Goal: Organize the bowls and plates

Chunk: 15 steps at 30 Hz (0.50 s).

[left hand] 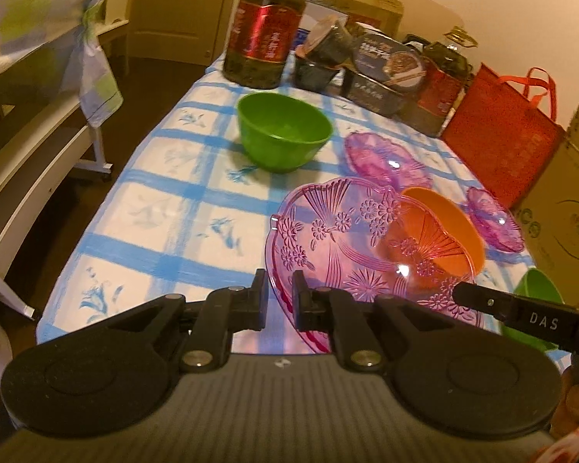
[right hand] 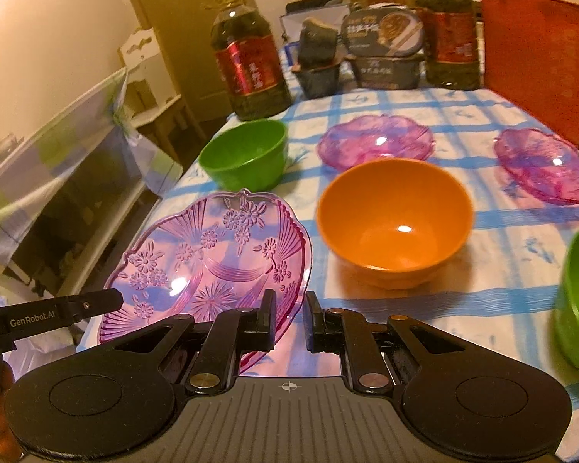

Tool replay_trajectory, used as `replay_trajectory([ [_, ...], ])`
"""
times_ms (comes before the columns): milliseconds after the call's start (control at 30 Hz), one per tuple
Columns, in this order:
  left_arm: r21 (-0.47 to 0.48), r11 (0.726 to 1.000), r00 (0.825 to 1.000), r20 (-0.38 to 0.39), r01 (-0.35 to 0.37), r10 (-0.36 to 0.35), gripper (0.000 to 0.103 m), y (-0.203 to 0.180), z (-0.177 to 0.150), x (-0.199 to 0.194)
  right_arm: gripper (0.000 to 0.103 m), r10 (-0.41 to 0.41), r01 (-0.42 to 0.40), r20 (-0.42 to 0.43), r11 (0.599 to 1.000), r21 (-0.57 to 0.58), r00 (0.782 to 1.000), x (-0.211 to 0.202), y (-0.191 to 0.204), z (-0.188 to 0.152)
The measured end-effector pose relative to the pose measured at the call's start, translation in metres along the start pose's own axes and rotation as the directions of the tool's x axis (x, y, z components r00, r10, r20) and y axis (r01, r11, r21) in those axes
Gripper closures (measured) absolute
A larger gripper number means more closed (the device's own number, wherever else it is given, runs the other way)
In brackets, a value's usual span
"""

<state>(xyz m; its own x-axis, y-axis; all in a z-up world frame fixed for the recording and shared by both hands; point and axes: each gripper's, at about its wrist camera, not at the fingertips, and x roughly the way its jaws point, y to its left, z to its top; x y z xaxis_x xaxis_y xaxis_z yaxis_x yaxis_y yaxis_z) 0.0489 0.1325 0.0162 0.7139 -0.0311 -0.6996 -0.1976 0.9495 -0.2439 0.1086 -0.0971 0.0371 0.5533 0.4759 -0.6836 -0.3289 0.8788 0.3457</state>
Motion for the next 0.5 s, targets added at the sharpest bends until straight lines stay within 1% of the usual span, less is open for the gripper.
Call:
replay_trajectory([
  [167, 0.027, 0.999, 1.0, 0.001, 0.021, -0.021, 0.092, -0.02, 0.005, 0.001, 0.089, -0.019, 0.019, 0.03, 1.0, 0.019, 0.999, -0.015, -0.014, 0.006],
  [500, 0.065, 0.996, 0.998, 0.005, 0.055, -0.055, 0.092, -0.048, 0.017, 0.009, 0.089, -0.052, 0.049, 0.061, 0.998, 0.049, 0.997, -0.031, -0.034, 0.016],
])
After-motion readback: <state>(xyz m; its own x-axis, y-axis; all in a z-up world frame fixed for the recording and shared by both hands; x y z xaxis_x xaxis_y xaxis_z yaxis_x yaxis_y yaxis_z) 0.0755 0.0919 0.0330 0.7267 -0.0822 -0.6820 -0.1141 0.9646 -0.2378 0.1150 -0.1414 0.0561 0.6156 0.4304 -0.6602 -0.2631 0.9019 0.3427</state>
